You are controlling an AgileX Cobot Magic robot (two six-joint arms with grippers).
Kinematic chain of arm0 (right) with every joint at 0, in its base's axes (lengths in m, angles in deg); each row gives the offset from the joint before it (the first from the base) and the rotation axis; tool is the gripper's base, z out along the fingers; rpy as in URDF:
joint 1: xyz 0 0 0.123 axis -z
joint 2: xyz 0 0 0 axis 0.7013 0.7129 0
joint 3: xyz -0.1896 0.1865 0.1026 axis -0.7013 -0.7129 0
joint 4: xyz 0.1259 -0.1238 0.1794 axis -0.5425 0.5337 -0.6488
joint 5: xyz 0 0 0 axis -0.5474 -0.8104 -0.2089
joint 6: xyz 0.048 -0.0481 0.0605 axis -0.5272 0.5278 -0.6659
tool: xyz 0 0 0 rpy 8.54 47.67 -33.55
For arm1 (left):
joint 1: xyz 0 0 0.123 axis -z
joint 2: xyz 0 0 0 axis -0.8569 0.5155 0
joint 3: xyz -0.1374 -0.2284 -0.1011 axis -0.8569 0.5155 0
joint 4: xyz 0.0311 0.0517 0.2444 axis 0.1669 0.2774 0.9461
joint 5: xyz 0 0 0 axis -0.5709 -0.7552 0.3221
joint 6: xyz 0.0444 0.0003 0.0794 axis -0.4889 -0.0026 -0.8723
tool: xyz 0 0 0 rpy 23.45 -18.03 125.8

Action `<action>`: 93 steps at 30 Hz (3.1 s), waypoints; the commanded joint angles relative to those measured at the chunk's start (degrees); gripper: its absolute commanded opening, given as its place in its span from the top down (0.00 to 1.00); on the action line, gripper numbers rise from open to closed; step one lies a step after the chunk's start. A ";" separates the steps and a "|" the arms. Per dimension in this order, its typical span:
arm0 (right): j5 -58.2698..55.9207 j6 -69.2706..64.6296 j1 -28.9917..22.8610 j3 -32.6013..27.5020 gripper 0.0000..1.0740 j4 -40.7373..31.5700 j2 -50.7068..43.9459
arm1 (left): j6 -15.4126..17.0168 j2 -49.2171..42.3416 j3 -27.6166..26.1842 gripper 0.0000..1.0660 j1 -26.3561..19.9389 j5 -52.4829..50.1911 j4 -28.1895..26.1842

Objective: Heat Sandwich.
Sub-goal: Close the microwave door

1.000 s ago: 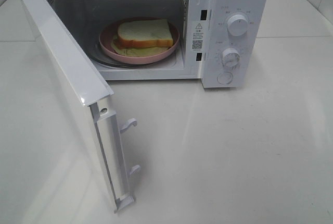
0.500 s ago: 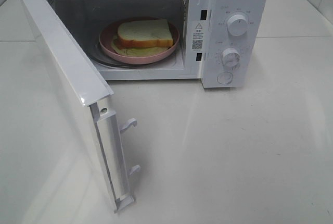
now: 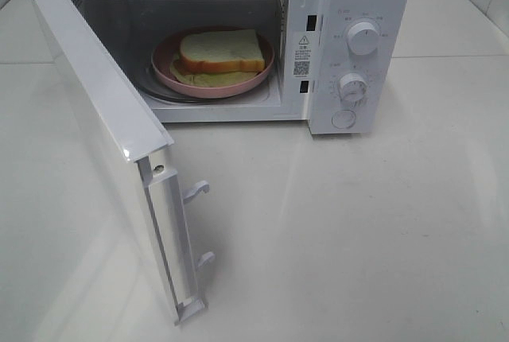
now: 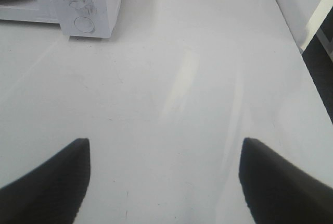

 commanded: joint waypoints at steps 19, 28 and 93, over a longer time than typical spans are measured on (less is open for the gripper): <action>0.46 0.69 0.34 -0.17 0.29 -0.11 -1.49 | 0.11 -1.60 0.11 0.03 -0.06 -0.46 -0.52; 0.46 0.63 0.34 -0.17 0.29 -0.11 -1.49 | 0.11 2.23 -1.26 0.06 -0.06 -2.75 -1.72; 0.46 0.63 0.34 -0.17 0.29 -0.11 -1.49 | 17.07 70.99 15.36 1.00 0.06 -103.93 22.12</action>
